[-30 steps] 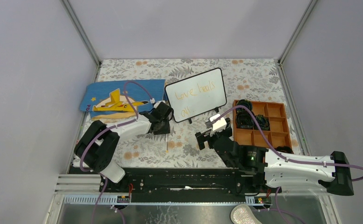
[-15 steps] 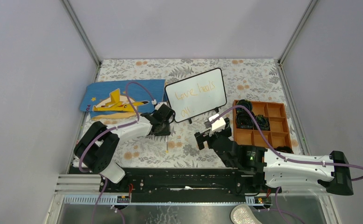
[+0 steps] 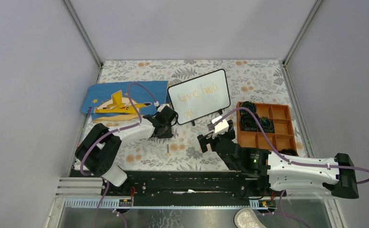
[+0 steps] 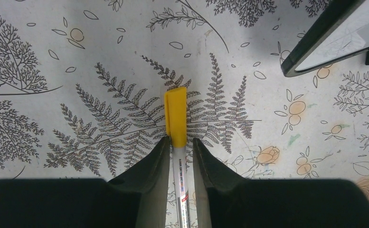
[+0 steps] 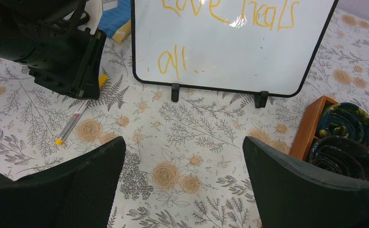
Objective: Write a sentence on the whiteboard
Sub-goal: Place the whiteboard marker at the center of the board, then reset both arms
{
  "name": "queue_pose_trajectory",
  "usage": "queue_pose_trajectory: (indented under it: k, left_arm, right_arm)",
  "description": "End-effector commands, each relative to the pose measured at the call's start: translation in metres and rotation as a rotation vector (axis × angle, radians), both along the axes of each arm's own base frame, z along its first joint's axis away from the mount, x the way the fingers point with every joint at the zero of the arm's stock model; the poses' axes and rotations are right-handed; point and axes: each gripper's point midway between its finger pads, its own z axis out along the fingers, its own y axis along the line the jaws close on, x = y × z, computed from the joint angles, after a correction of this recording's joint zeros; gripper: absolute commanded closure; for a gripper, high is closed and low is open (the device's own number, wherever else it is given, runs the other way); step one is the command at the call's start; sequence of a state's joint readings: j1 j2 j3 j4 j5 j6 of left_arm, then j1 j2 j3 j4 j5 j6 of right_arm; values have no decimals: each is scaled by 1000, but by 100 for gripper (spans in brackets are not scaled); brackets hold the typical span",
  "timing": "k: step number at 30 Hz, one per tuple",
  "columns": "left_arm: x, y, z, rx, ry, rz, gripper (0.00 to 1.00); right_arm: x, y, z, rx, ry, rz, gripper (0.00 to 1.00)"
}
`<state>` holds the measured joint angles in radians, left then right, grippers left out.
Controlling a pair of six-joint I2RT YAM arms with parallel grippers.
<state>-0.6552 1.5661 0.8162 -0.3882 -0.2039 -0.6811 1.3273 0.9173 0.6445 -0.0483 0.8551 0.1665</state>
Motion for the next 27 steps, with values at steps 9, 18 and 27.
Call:
queue_pose_trajectory:
  k: [9, 18, 27]
  left_arm:
    - [2, 0, 6, -15, -37, 17, 63]
    - [5, -3, 33, -55, -88, 15, 42]
    - [13, -2, 121, -177, -280, 36, 3]
  right_arm:
    - [4, 3, 18, 69, -9, -36, 0]
    - [4, 2, 18, 68, -5, -40, 0]
    - [11, 11, 45, 80, -66, -40, 0]
